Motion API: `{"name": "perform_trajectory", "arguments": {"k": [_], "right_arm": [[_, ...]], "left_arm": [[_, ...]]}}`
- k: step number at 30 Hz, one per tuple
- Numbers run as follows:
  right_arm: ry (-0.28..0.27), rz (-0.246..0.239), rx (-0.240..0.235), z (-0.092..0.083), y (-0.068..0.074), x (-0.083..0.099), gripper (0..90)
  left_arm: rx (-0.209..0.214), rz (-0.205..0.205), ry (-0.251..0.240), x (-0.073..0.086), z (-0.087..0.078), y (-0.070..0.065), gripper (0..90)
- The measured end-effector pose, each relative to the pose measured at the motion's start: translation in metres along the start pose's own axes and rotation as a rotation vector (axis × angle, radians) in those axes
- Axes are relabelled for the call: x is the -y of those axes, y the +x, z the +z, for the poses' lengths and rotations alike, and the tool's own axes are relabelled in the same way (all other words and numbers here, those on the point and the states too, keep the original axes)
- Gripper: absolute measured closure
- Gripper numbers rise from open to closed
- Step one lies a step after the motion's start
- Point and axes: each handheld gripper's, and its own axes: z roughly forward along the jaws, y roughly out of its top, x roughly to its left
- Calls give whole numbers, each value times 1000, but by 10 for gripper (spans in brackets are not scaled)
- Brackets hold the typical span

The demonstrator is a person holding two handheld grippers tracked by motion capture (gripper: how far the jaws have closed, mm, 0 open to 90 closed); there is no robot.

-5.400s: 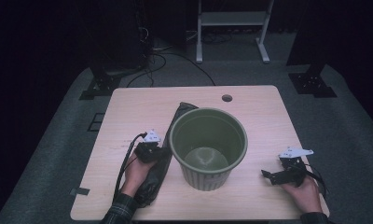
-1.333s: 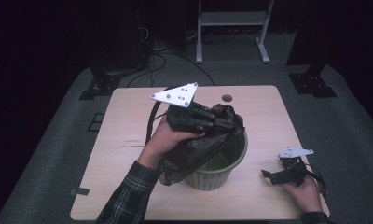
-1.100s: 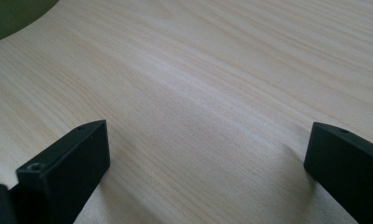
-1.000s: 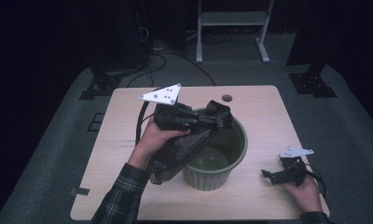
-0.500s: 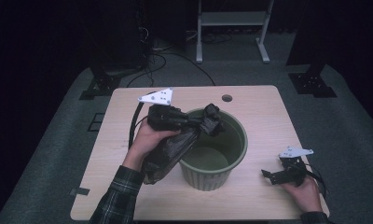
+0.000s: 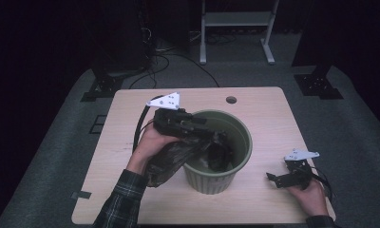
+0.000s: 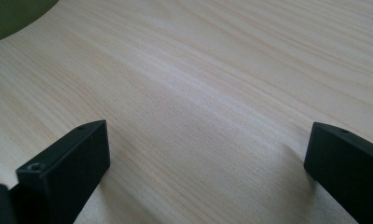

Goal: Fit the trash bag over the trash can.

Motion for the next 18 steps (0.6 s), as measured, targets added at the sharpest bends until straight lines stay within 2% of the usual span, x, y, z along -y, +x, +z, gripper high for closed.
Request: {"name": "perform_trajectory", "arguments": {"k": [8,10,18], "right_arm": [[0,0,0,0,0,0,0],[0,0,0,0,0,0,0],[0,0,0,0,0,0,0]], "left_arm": [[-13,18,-24,-2,-5,-5,276],[-12,21,-33,-2,-8,-7,239],[-30,2,-50,1,-22,-11,23]]}}
